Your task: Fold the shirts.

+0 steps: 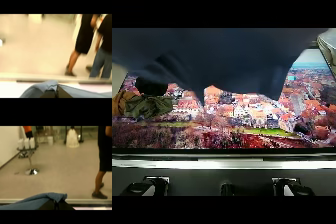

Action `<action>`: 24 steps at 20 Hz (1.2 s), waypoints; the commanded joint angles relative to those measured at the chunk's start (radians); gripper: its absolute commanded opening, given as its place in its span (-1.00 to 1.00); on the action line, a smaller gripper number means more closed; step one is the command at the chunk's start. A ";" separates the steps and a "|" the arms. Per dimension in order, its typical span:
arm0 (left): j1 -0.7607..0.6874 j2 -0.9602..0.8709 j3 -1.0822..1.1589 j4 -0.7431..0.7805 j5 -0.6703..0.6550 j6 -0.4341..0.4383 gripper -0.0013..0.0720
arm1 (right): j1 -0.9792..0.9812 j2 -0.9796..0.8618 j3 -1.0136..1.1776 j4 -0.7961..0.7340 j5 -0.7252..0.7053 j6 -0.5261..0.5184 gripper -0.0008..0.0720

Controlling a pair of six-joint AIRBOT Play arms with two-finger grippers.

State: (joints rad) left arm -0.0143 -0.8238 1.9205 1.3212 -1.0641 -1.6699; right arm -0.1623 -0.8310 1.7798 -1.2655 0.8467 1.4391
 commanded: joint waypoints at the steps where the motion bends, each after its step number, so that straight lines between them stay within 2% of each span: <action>1: 0.001 0.106 0.032 0.010 0.055 -0.037 -0.88 | 0.001 0.164 0.026 -0.151 0.038 0.063 -0.86; 4: 0.001 0.097 0.032 0.010 0.057 -0.037 -0.88 | 0.001 0.197 0.027 -0.244 0.055 0.130 -0.86; 7: 0.001 0.066 0.033 0.011 0.067 -0.028 -0.89 | 0.001 0.174 0.027 -0.250 0.109 0.152 -0.86; 9: 0.001 0.012 0.032 0.027 0.029 -0.007 -0.89 | 0.001 0.120 0.027 -0.250 0.219 0.170 -0.86; 13: 0.001 -0.219 -0.003 0.097 -0.251 0.008 -0.88 | 0.001 -0.138 -0.001 -0.251 0.578 0.127 -0.87; 15: -0.003 -0.344 -0.132 0.094 -0.264 0.033 -0.88 | 0.005 -0.308 -0.083 -0.251 0.638 0.118 -0.87; 17: -0.018 -0.455 -0.301 0.092 -0.179 0.038 -0.88 | 0.006 -0.467 -0.187 -0.247 0.615 0.121 -0.87; 20: -0.047 -0.634 -0.471 0.079 -0.047 0.020 -0.88 | 0.006 -0.676 -0.260 -0.148 0.472 0.219 -0.87; 24: -0.049 -0.835 -0.430 -0.010 0.115 0.005 -0.88 | 0.002 -0.826 -0.259 -0.104 0.107 0.292 -0.86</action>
State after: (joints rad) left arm -0.0570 -1.5249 1.5047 1.3762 -1.0779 -1.6573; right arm -0.1577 -1.5383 1.5402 -1.4147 1.1942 1.6596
